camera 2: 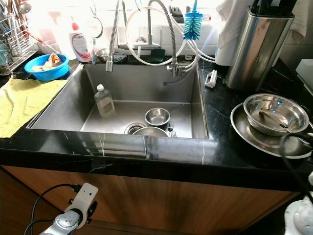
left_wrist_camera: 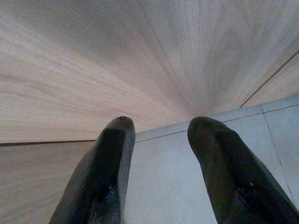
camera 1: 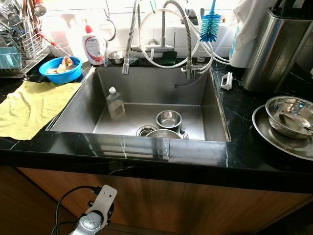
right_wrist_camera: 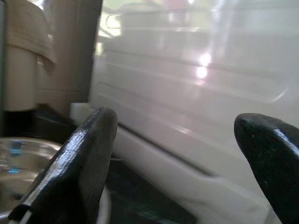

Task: Kitchen organization

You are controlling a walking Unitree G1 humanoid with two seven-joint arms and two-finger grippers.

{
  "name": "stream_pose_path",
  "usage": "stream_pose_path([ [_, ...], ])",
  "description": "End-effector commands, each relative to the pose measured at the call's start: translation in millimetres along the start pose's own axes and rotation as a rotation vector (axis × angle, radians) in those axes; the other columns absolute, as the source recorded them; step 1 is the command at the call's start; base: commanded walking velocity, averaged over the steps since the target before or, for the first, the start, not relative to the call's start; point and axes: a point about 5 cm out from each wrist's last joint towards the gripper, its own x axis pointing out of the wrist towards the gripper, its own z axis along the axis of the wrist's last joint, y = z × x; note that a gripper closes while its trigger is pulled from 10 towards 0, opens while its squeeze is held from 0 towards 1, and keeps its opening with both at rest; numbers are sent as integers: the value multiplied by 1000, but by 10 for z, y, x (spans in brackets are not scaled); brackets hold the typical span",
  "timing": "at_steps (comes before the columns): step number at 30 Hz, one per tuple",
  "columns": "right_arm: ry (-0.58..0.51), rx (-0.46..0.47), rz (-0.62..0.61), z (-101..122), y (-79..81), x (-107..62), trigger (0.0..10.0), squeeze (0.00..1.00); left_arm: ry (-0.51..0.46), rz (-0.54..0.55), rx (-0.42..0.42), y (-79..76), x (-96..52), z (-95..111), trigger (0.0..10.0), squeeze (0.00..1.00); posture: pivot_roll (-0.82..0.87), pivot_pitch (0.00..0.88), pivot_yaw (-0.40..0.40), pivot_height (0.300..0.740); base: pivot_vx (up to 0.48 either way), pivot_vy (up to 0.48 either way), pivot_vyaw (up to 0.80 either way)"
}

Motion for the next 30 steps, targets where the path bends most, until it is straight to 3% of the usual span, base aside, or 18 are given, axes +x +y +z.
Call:
stream_pose_path([
  [1, 24, 119, 44, -26, 58, -10, 10000, 0, 17, 10, 16, 43, -4, -27, 10000, 0, -168, 0, 53, 740, 0, 0, 0],
  [12, 65, 270, 63, -53, 129, -24, 10000, 0, 18, 15, 15, 56, -6, -31, 10000, 0, -162, 0, 52, 740, 0, 0, 0],
  [30, 164, 316, 41, -161, 202, -110, 10000, 0, 14, 17, 17, 68, -4, -22, 10000, 0, -159, 0, 53, 740, 0, 0, 0],
])
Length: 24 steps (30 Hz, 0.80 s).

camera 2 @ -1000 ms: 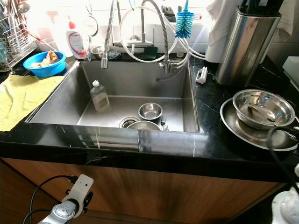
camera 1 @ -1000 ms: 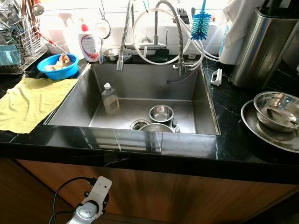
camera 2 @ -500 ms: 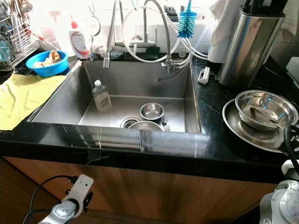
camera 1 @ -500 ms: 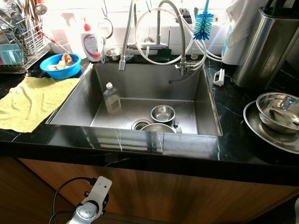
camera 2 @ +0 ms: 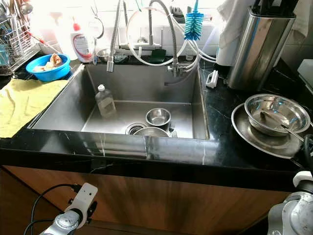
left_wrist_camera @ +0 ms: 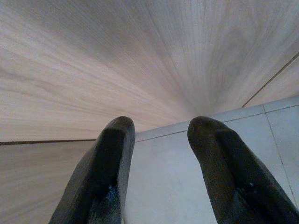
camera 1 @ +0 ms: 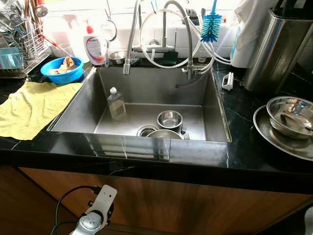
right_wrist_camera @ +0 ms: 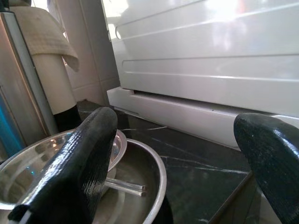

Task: Kitchen organization

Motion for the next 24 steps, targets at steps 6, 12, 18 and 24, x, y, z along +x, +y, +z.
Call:
stream_pose_path([
  [6, 95, 11, 2, -167, 37, -65, 10000, 0, 13, 16, 16, 64, -3, -18, 10000, 0, -154, 0, 51, 740, 0, 0, 0],
  [12, 99, 22, 12, -174, 67, -56, 10000, 0, 11, 17, 17, 65, -1, -13, 10000, 0, -154, 0, 53, 740, 0, 0, 0],
  [18, 177, 15, 61, -292, 121, -79, 10000, 0, 10, 16, 18, 60, 0, -8, 10000, 0, -155, 0, 51, 740, 0, 0, 0],
  [24, 162, 5, 68, -273, 157, -68, 10000, 0, 8, 15, 17, 56, 1, -3, 10000, 0, -154, 0, 52, 740, 0, 0, 0],
])
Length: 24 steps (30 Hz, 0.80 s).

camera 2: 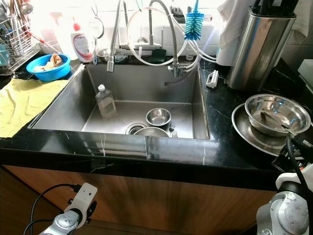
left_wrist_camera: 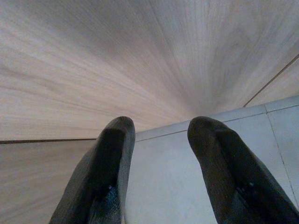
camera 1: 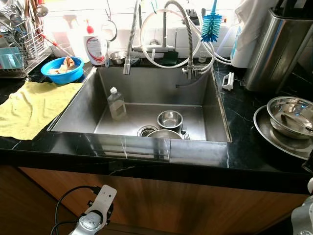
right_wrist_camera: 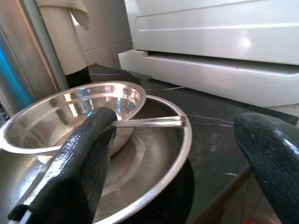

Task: Kitchen organization

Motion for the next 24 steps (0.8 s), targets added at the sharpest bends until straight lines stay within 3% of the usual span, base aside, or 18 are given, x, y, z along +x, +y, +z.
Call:
stream_pose_path([
  [1, 11, 4, 18, -10, 45, -23, 10000, 0, 7, 13, 16, 48, 2, -1, 10000, 0, -154, 0, 52, 740, 0, 0, 0],
  [4, -8, 11, 31, 28, 59, -16, 10000, 0, 7, 13, 16, 49, 2, -1, 10000, 0, -154, 0, 52, 740, 0, 0, 0],
  [5, -11, 11, 31, 34, 60, -16, 8392, 0, 7, 13, 16, 49, 2, 0, 10000, 0, -154, 0, 52, 740, 0, 0, 0],
  [6, -14, 11, 30, 37, 61, -15, 4706, 0, 7, 13, 16, 49, 2, 0, 10000, 0, -154, 0, 52, 740, 0, 0, 0],
  [7, -16, 13, 28, 40, 62, -14, 3765, 0, 6, 13, 16, 50, 2, 0, 10000, 0, -154, 0, 52, 740, 0, 0, 0],
  [10, -20, 15, 27, 49, 75, -10, 4353, 0, 5, 13, 16, 49, 3, 4, 10000, 0, -154, 0, 51, 740, 0, 0, 0],
  [12, -23, 14, 27, 53, 80, -8, 3765, 0, 5, 14, 16, 50, 3, 5, 10000, 0, -154, 0, 51, 740, 0, 0, 0],
  [18, -36, 12, 24, 80, 80, 1, 3725, 0, 6, 14, 17, 51, 2, 1, 10000, 0, -154, 0, 51, 740, 0, 0, 0],
  [24, -39, 22, 22, 86, 97, 0, 4627, 0, 6, 15, 17, 53, 1, -1, 10000, 0, -150, 0, 50, 740, 0, 0, 0],
])
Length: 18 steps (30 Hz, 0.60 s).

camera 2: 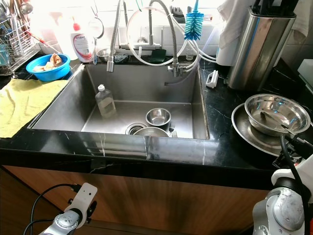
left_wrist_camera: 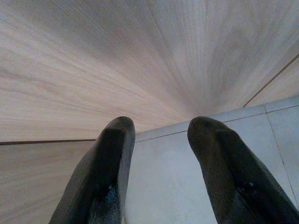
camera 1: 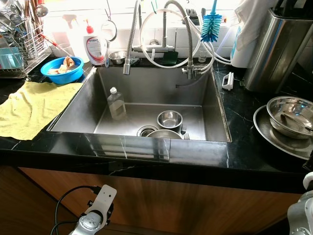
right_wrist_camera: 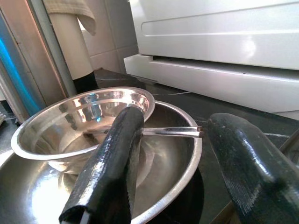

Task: Kitchen organization

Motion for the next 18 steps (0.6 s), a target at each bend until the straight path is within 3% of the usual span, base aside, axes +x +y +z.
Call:
stream_pose_path([
  [1, -20, 16, 7, 46, 36, -7, 4471, 0, 6, 15, 17, 54, 1, -2, 10000, 0, -151, 0, 50, 740, 0, 0, 0],
  [3, -23, 19, 3, 49, 35, -5, 4431, 0, 6, 15, 18, 55, 1, -1, 10000, 0, -152, 0, 51, 740, 0, 0, 0],
  [12, -29, 27, 1, 67, 52, 5, 1412, 0, 6, 13, 21, 52, 2, 0, 10000, 0, -154, 0, 52, 740, 0, 0, 0],
  [18, -32, 30, 3, 74, 60, 8, 745, 0, 7, 14, 22, 54, 1, -2, 10000, 0, -152, 0, 52, 740, 0, 0, 0],
])
